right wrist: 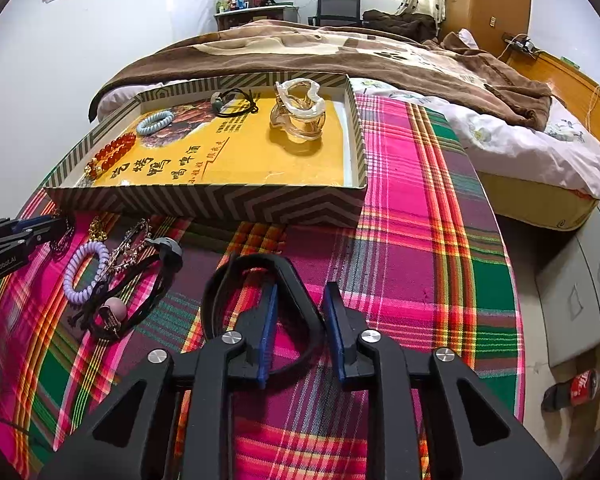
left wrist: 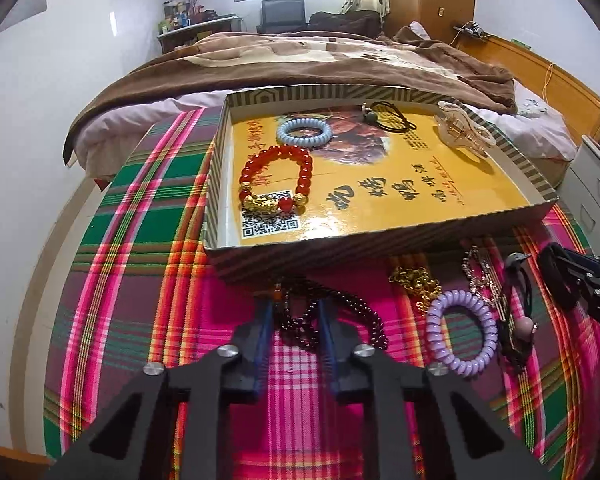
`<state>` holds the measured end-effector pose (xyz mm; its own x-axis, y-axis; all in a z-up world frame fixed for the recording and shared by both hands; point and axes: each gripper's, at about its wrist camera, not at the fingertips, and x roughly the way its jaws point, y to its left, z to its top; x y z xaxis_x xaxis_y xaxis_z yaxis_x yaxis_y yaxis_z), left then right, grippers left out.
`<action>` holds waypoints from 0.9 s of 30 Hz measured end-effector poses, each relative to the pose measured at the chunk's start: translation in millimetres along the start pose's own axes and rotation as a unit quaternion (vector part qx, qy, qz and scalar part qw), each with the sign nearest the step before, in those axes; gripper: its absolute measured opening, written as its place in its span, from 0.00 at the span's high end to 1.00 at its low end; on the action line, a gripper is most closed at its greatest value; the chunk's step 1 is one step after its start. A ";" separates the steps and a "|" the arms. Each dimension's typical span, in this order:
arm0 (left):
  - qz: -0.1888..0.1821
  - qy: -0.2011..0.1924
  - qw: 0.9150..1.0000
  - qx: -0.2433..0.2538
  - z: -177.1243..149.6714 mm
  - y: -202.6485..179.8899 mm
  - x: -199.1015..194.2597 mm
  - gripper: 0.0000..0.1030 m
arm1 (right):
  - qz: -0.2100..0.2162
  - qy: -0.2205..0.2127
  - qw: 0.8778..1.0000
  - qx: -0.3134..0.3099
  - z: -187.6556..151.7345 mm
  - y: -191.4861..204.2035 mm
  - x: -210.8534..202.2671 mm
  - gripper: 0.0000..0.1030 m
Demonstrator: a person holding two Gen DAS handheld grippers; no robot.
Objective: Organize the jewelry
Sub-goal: 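Grasp the black band with the right gripper while the left gripper grasps brown bead bracelet, then carry both items over the yellow box and open both grippers inside it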
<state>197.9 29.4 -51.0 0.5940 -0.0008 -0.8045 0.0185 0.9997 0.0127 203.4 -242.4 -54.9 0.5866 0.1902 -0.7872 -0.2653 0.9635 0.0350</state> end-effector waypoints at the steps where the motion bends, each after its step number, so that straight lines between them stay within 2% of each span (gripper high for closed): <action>1: -0.001 -0.001 1.000 0.000 -0.7 0.2 -0.7 0.93 | 0.000 0.000 1.000 0.001 0.2 -0.8 0.0 0.78; 3: -0.005 -0.002 1.000 0.001 -2.3 0.4 -2.3 0.94 | -0.003 0.000 1.000 0.005 0.1 -2.0 0.0 0.88; 9: -0.025 -0.009 1.000 -0.013 -5.0 6.8 -7.8 0.94 | -0.001 -0.002 1.000 0.021 -2.5 -5.2 -1.9 0.88; 14: -0.027 -0.019 0.999 -0.013 -4.9 7.4 -16.6 0.94 | -0.001 -0.005 1.000 0.029 -4.5 -5.7 -5.4 0.88; 27: -0.044 -0.066 0.997 0.003 9.7 -0.1 -60.1 0.94 | -0.005 -0.049 0.998 0.031 5.1 -2.4 -43.8 0.88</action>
<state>170.0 29.2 3.1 0.6906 -0.0913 -0.7175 0.0799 0.9956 -0.0498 182.2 -252.1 -17.3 0.6626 0.1942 -0.7233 -0.2126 0.9748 0.0670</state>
